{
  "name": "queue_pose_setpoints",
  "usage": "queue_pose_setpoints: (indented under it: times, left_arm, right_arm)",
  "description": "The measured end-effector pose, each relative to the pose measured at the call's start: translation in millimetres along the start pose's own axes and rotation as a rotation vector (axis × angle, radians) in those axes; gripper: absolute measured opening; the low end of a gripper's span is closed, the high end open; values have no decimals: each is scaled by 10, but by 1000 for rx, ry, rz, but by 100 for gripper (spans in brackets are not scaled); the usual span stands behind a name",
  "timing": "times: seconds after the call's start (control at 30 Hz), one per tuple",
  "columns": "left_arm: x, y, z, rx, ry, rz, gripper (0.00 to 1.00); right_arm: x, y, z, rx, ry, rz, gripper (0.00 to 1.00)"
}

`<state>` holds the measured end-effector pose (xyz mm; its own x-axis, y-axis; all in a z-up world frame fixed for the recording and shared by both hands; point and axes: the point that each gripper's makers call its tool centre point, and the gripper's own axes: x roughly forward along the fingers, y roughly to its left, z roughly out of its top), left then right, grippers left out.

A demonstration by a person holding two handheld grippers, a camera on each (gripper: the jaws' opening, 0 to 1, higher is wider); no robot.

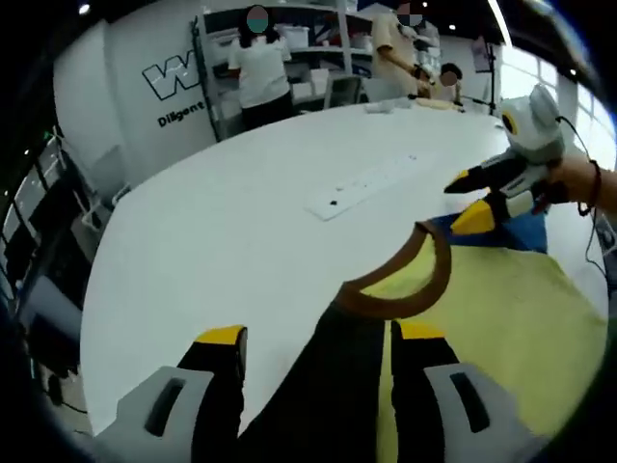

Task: Fold the garment on the visible template until the final outline fits inside the template.

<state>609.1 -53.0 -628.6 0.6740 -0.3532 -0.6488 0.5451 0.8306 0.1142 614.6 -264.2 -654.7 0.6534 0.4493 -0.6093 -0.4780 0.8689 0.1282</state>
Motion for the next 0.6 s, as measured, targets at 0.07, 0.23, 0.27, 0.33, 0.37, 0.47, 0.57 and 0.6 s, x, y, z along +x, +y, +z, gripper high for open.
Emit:
queue_pose_setpoints:
  times: [0.07, 0.23, 0.27, 0.33, 0.37, 0.47, 0.57, 0.6]
  left_arm:
    - [-65, -3, 17, -12, -17, 0, 73]
    - [-192, -20, 55, -39, -41, -1, 88]
    - [-217, -28, 58, -42, -44, -1, 91]
    - [-267, -45, 67, -50, -53, -1, 98]
    - [-302, -56, 70, -49, -57, -2, 98]
    - [-392, -86, 70, -66, -67, -3, 99]
    - [-491, -120, 59, -74, -73, -2, 99]
    - [-539, -141, 59, -70, -78, -5, 99]
  right_arm:
    - [-58, 0, 9, -1, -13, 3, 72]
    - [-185, 25, -7, 20, -16, 17, 93]
    - [-228, 45, -11, 16, -17, 22, 95]
    - [-286, 76, -11, 11, -21, 29, 99]
    - [-332, 101, -16, 7, -22, 36, 99]
    - [-443, 133, -22, -1, -36, 37, 99]
    - [-542, 174, -46, 7, -43, 45, 99]
    - [-571, 188, -53, 4, -45, 46, 99]
